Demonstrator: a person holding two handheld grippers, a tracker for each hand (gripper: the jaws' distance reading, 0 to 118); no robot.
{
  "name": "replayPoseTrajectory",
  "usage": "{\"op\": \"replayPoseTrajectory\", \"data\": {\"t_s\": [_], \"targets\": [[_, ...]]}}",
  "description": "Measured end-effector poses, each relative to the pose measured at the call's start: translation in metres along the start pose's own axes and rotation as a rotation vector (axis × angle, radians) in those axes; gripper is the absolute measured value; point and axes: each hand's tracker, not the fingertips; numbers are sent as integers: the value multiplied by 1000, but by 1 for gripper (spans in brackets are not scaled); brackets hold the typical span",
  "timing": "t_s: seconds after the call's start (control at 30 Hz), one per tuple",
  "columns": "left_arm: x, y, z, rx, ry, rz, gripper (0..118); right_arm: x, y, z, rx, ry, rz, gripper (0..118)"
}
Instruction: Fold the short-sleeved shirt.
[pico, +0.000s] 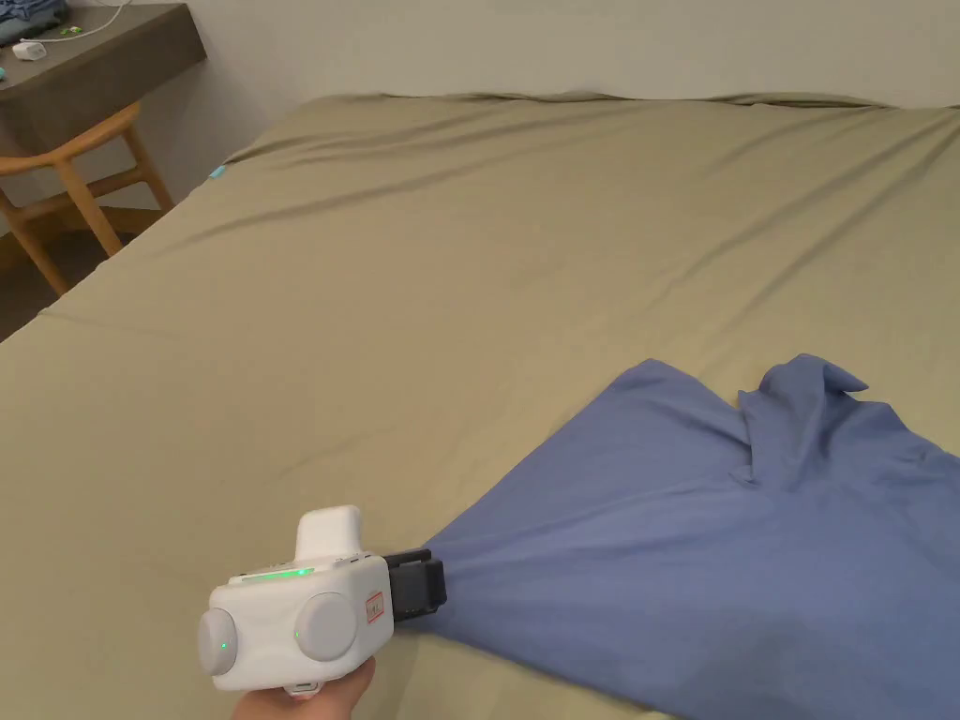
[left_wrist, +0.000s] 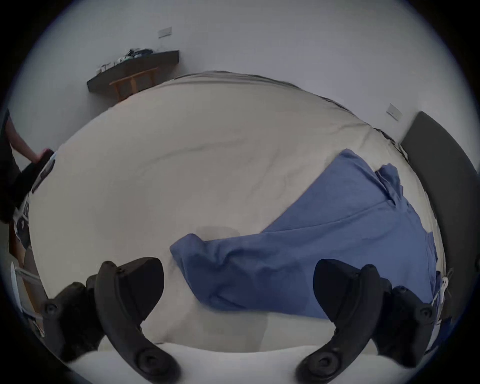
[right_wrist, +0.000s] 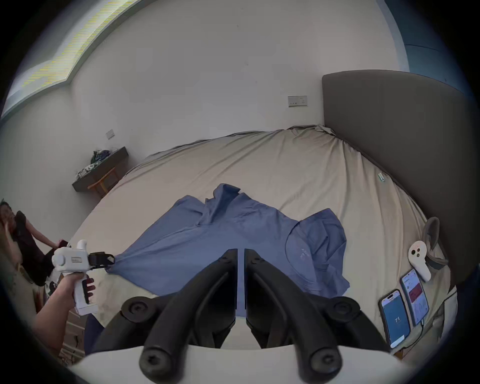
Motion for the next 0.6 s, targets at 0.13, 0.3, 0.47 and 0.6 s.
{"op": "replayPoseTrajectory", "data": {"t_s": [0.13,0.3,0.47,0.6], "targets": [[11,-4,-28,-139,13,-39,118,-2,1,-2,-5,30,-3,7],[9,-1,-16,-57,1,-17,89,-3,1,-6,-22,33,-12,7],[12,9,11,11,-123,-55,7,-4,0,-11,-31,66,-37,7],[16,14,22,32,-165,-46,7,-3,-2,-22,-49,61,-38,7]]}}
